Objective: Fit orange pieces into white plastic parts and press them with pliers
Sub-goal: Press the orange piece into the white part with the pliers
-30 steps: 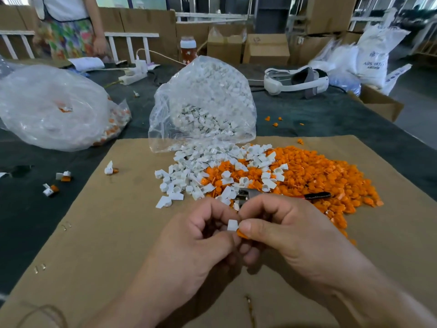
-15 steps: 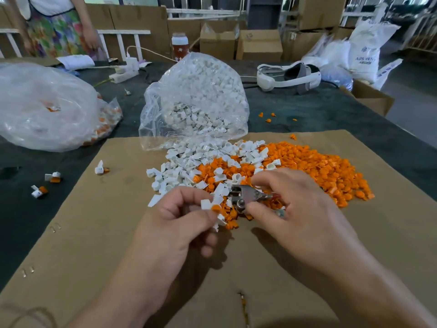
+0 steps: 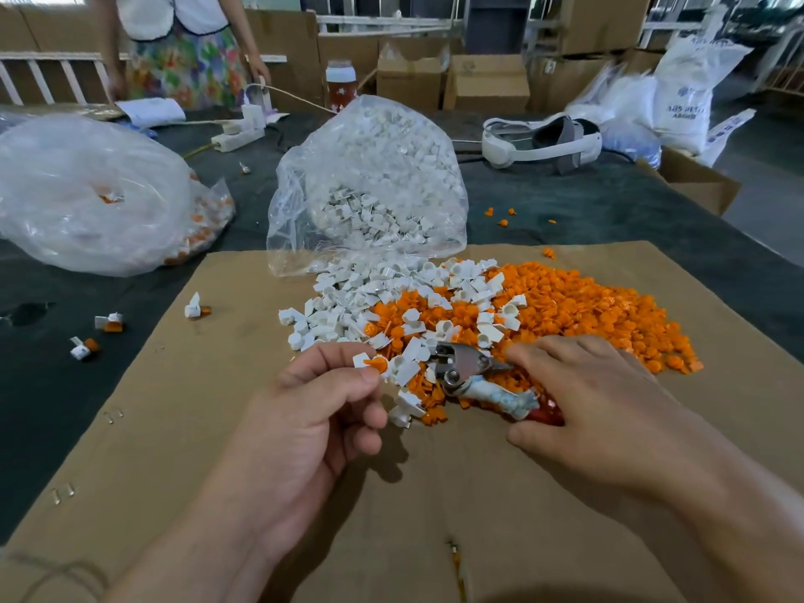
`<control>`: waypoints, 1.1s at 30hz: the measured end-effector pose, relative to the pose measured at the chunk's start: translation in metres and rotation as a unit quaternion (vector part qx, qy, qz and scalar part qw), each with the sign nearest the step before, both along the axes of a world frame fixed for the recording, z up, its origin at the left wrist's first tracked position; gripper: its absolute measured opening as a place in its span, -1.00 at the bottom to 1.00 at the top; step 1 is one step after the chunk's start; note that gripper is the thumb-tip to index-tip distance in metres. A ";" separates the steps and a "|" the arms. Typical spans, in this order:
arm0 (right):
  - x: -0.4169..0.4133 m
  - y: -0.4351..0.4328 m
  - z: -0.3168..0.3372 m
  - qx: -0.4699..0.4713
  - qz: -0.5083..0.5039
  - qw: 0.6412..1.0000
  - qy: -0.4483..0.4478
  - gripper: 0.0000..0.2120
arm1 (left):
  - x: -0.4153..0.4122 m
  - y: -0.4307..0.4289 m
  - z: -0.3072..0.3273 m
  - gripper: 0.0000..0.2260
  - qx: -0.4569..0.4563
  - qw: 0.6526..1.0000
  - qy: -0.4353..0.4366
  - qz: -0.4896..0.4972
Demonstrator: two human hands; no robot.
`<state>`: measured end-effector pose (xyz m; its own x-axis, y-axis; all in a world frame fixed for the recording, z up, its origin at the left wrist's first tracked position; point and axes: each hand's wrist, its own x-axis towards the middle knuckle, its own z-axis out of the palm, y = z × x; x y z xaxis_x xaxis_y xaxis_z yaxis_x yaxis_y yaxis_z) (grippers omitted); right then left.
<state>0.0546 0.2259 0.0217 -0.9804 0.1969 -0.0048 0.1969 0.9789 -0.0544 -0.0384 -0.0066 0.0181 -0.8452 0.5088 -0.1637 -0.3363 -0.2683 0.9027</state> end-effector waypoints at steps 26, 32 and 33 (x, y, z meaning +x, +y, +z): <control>0.006 -0.037 0.024 -0.051 0.099 0.985 0.128 -0.62 | 0.008 0.005 0.004 -0.89 0.000 0.993 0.105 0.058; 0.008 -0.037 0.024 -0.065 0.095 0.985 0.127 -0.59 | 0.008 0.004 0.002 -0.81 -0.028 0.986 0.152 0.070; 0.008 -0.037 0.025 -0.068 0.094 0.985 0.129 -0.58 | 0.008 0.005 0.002 -0.84 -0.025 0.984 0.157 0.076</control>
